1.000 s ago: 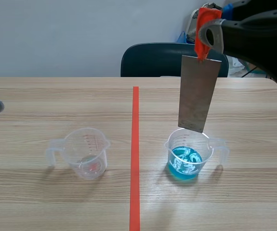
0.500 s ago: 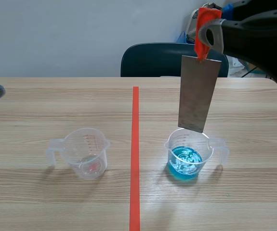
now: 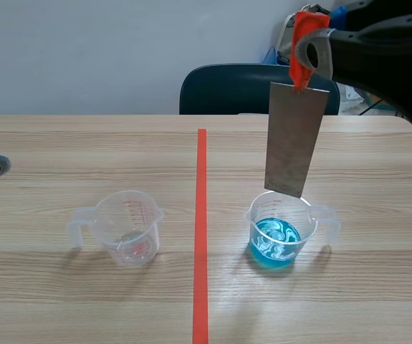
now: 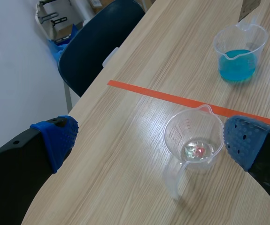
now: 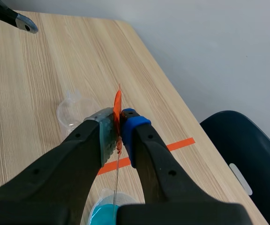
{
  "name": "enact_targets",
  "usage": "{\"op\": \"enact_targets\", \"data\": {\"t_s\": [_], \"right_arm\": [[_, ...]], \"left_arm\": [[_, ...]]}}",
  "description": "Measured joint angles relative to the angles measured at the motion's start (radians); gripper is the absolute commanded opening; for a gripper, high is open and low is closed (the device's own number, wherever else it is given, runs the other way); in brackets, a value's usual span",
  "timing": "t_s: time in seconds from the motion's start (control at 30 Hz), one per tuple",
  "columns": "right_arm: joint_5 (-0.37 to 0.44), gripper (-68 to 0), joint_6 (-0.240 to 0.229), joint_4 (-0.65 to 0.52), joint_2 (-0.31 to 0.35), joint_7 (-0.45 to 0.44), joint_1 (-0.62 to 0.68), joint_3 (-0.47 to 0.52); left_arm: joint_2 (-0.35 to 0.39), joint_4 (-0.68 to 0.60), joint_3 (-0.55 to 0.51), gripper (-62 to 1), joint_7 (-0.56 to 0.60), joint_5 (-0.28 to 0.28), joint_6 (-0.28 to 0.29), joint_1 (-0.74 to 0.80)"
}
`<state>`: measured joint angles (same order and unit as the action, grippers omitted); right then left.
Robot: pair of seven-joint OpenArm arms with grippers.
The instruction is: Do the redox reaction experiment
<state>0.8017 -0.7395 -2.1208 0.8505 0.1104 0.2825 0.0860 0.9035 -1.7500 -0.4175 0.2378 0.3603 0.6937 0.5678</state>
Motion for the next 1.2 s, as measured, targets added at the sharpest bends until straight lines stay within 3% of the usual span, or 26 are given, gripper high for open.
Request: {"op": "enact_targets", "data": {"t_s": [1.2], "right_arm": [[0.003,-66.7,0.000,0.000,0.000,0.000,0.000,0.000]], "left_arm": [[-0.003,0.000,0.000,1.4,-0.070,0.000,0.000,0.000]]}}
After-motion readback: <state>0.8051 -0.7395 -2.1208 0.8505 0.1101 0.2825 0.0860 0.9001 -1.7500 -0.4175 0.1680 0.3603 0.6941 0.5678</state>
